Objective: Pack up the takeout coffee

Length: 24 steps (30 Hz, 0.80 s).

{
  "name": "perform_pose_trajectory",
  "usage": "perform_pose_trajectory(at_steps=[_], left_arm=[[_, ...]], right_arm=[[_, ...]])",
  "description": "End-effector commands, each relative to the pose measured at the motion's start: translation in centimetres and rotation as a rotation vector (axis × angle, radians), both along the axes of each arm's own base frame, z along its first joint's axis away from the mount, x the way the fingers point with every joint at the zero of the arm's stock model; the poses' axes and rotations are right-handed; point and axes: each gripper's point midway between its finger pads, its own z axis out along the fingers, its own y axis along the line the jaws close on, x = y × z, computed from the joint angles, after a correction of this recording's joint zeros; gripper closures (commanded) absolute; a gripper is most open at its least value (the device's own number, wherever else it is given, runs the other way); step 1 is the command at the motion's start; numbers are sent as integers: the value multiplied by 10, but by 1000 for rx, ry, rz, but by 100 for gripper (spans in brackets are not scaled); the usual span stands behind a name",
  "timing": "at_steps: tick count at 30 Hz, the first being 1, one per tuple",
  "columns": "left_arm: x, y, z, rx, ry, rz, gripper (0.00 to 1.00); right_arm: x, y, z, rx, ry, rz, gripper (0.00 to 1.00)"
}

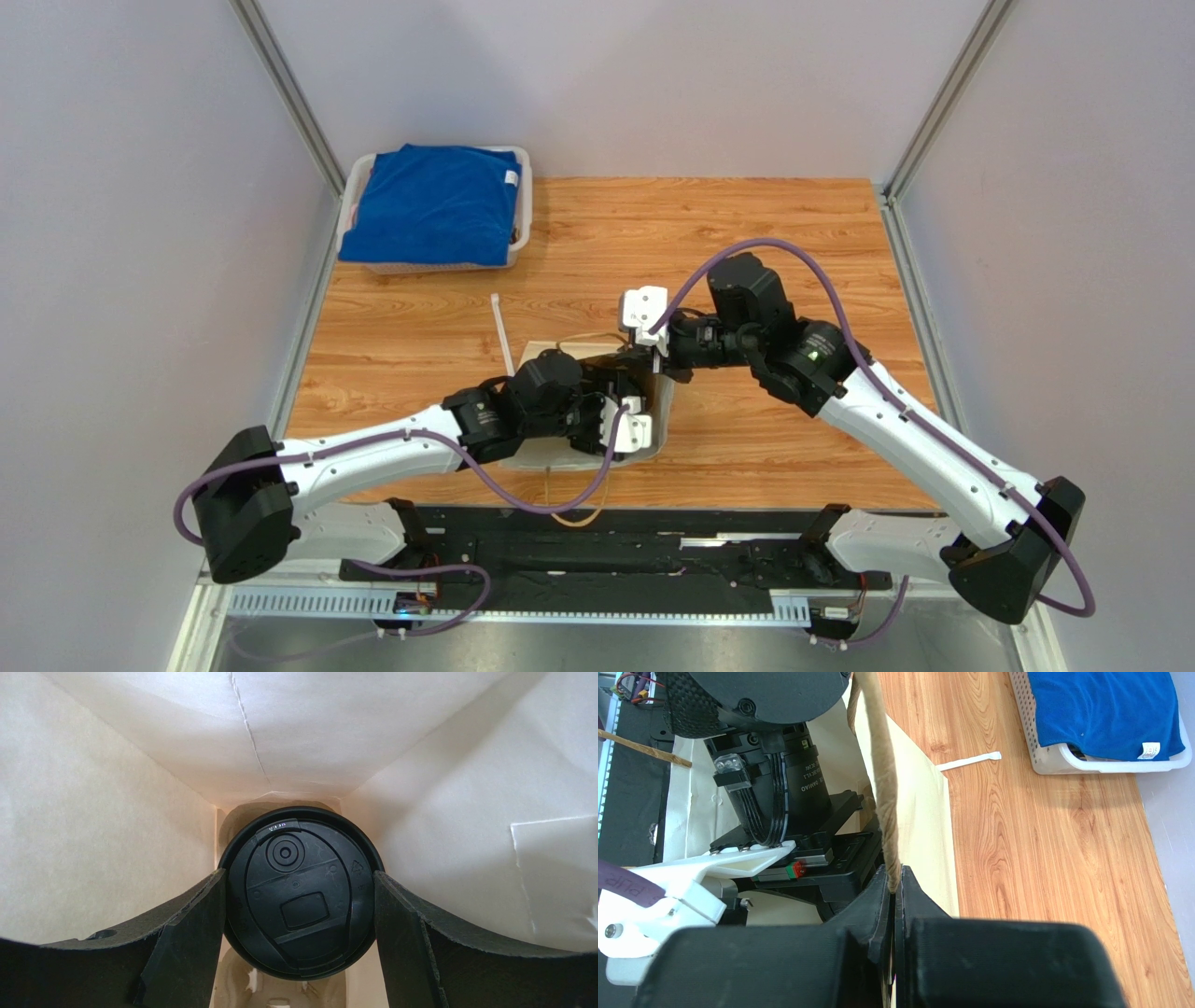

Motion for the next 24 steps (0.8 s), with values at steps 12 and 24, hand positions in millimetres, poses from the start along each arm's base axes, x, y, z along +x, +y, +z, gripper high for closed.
perform_pose_trajectory(at_steps=[12, 24], left_arm=[[4, -8, 75, -282, -4, 24, 100], [15, -3, 56, -247, -9, 47, 100]], right_arm=[[-5, 2, 27, 70, -41, 51, 100], [-5, 2, 27, 73, -48, 59, 100]])
